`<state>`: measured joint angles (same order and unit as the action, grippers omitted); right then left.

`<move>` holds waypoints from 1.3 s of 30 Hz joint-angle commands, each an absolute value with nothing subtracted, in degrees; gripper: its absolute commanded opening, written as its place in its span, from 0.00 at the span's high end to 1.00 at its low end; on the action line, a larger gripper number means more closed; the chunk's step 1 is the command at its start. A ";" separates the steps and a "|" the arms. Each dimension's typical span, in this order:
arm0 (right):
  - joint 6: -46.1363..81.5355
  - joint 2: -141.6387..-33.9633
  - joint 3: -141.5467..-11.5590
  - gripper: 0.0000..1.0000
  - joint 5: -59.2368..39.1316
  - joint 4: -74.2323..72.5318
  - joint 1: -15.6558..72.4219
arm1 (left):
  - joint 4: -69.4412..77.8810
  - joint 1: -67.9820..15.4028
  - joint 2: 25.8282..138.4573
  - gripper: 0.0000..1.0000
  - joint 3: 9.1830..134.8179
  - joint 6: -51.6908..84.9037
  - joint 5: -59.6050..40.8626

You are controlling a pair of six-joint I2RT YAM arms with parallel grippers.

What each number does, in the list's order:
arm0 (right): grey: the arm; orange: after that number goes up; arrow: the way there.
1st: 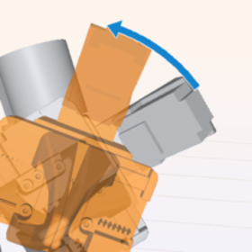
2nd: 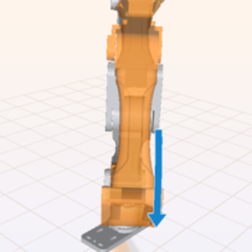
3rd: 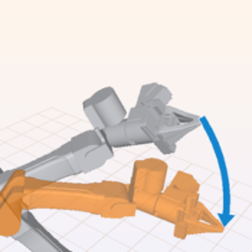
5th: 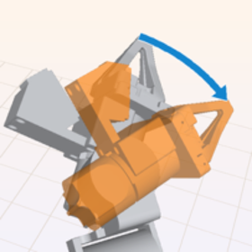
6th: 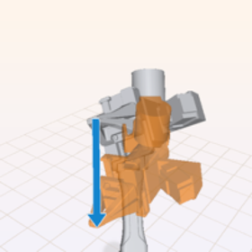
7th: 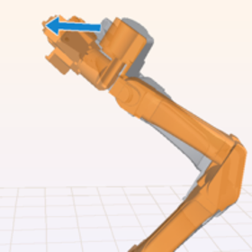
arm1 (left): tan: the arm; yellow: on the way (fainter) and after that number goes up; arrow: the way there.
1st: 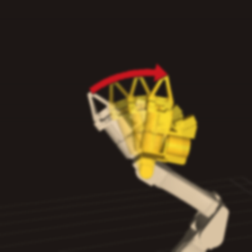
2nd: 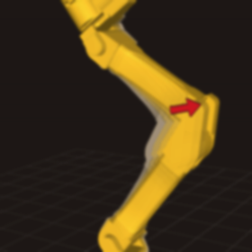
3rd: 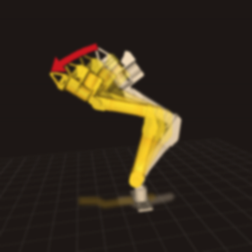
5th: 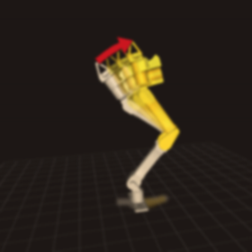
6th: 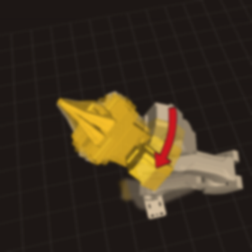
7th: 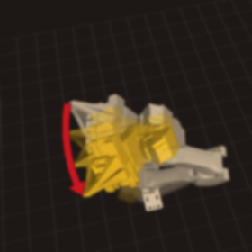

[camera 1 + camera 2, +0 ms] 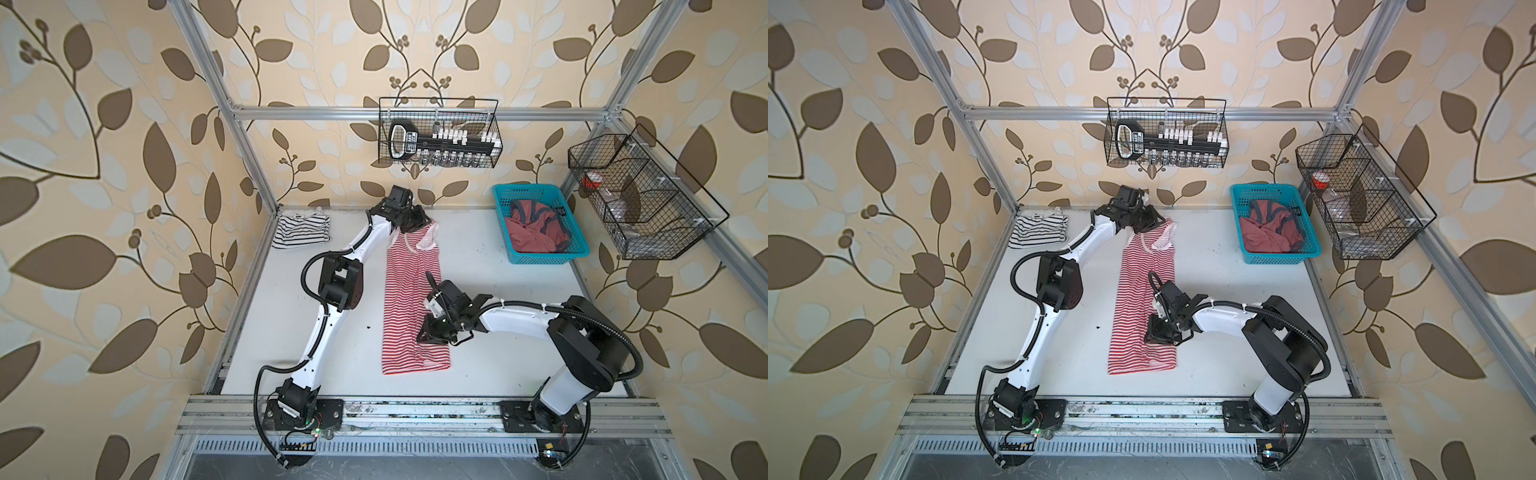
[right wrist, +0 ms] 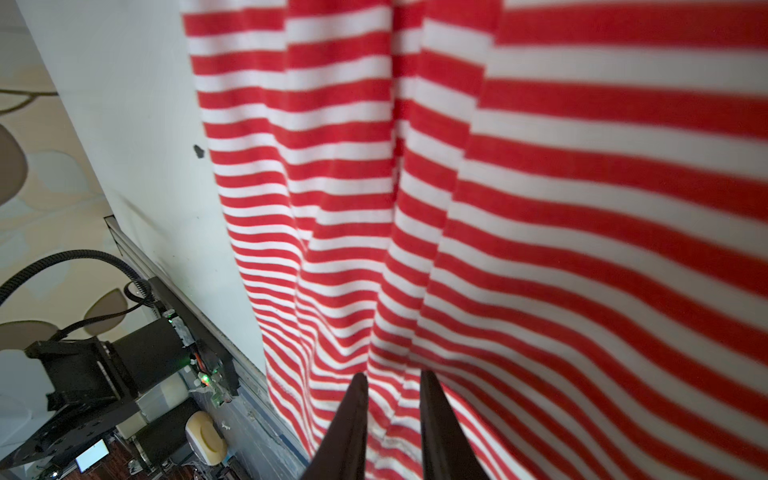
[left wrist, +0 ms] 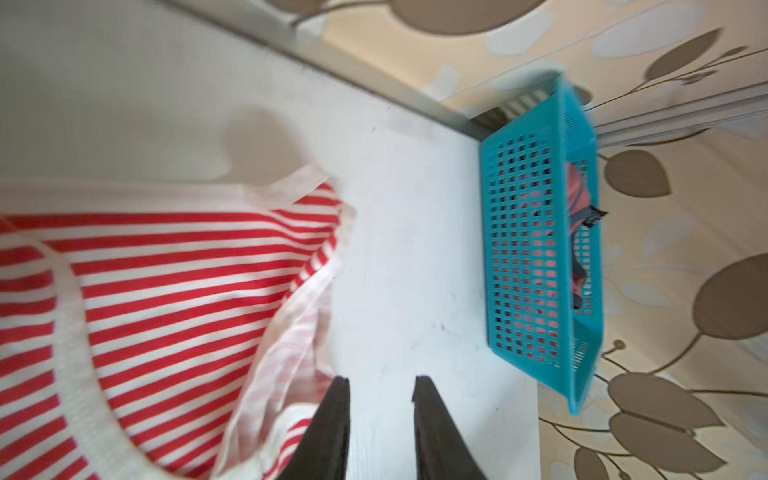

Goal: Fold and stack the tank tops
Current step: 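Lift the top's far end with the left gripper while right holds the near end, then lay the top lengthwise on the table and open both grippers near its near end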

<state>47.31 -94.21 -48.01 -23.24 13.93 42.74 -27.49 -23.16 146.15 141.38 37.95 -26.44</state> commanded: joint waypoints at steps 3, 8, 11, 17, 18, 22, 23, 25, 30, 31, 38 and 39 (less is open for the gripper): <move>43.97 -86.50 -49.89 0.69 -16.42 20.35 42.91 | -38.84 -22.50 126.96 0.71 132.64 28.13 -19.00; 39.78 -79.48 -47.28 0.57 -9.62 29.72 42.84 | -42.15 -25.16 103.98 0.69 104.65 25.22 -11.84; 38.09 -76.37 -45.23 0.53 -7.19 34.07 42.85 | -46.83 -28.80 93.14 0.66 92.10 25.88 -6.20; 38.43 -71.95 -38.06 0.47 -8.47 32.77 42.86 | -51.94 -32.69 80.22 0.60 70.92 32.09 -4.84; 38.82 -71.82 -36.74 0.47 -8.97 31.97 42.81 | -51.95 -33.54 79.07 0.58 67.86 33.06 -5.16; 40.30 -71.61 -33.92 0.47 -10.73 28.54 42.84 | -47.08 -36.04 76.58 0.55 56.68 37.22 -9.03; 40.67 -71.53 -33.58 0.47 -11.14 27.64 42.86 | -45.58 -36.93 76.40 0.54 54.65 38.34 -9.74; 41.28 -71.63 -33.19 0.47 -11.67 26.48 42.86 | -43.30 -38.50 76.71 0.50 51.72 39.80 -10.53; 42.51 -71.40 -33.01 0.46 -13.11 24.75 42.82 | -39.29 -39.98 76.83 0.47 46.59 42.43 -12.97; 42.90 -71.28 -32.86 0.46 -13.39 24.34 42.81 | -38.60 -40.08 76.65 0.46 45.63 42.90 -13.37; 45.66 -72.06 -30.15 0.46 -16.13 20.74 42.91 | -31.12 -40.45 77.44 0.40 38.71 46.37 -18.27; 46.00 -72.25 -29.77 0.47 -16.52 20.29 42.94 | -29.99 -40.43 77.83 0.40 37.93 46.88 -18.89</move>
